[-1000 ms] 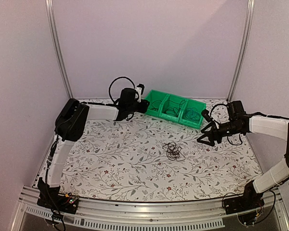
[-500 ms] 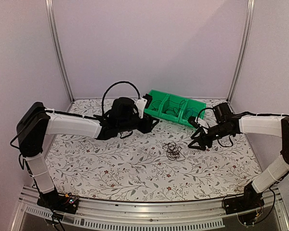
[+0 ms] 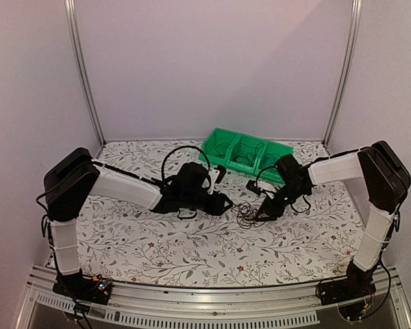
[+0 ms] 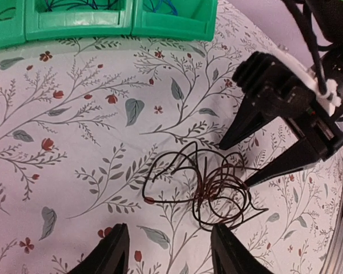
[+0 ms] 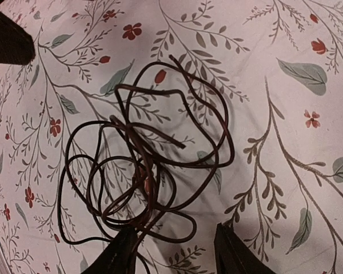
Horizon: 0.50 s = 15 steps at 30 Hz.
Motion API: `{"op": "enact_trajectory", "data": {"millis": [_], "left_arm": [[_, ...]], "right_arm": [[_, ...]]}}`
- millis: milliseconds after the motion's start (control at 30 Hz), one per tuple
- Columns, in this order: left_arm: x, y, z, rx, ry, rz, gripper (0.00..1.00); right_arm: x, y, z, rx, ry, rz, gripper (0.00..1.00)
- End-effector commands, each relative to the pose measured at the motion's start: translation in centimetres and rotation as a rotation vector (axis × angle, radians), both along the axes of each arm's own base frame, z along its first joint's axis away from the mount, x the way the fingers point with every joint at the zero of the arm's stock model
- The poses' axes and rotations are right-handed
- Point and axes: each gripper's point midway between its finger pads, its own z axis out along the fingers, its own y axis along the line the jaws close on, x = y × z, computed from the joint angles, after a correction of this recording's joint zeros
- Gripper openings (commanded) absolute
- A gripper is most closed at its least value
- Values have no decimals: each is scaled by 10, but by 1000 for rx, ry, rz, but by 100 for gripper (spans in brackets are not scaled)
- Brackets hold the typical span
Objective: Untangle the cables
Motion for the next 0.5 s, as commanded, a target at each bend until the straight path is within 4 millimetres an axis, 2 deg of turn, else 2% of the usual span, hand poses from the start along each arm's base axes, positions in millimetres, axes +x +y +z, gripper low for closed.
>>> {"op": "enact_trajectory", "data": {"millis": [0, 100, 200, 267, 467], "left_arm": [[-1, -17, -13, -58, 78, -47, 48], [0, -23, -25, -85, 112, -60, 48], [1, -30, -34, -111, 146, -78, 48], [2, -34, -40, -126, 159, -81, 48], [6, -41, -52, -165, 181, -80, 43]], "right_arm": [[-4, 3, -8, -32, 62, -2, 40], [-2, 4, 4, -27, 54, -2, 21], [0, 5, 27, -15, 22, 6, 13], [-2, 6, 43, 0, 15, 22, 10], [-7, 18, 96, 79, 9, 83, 11]]}}
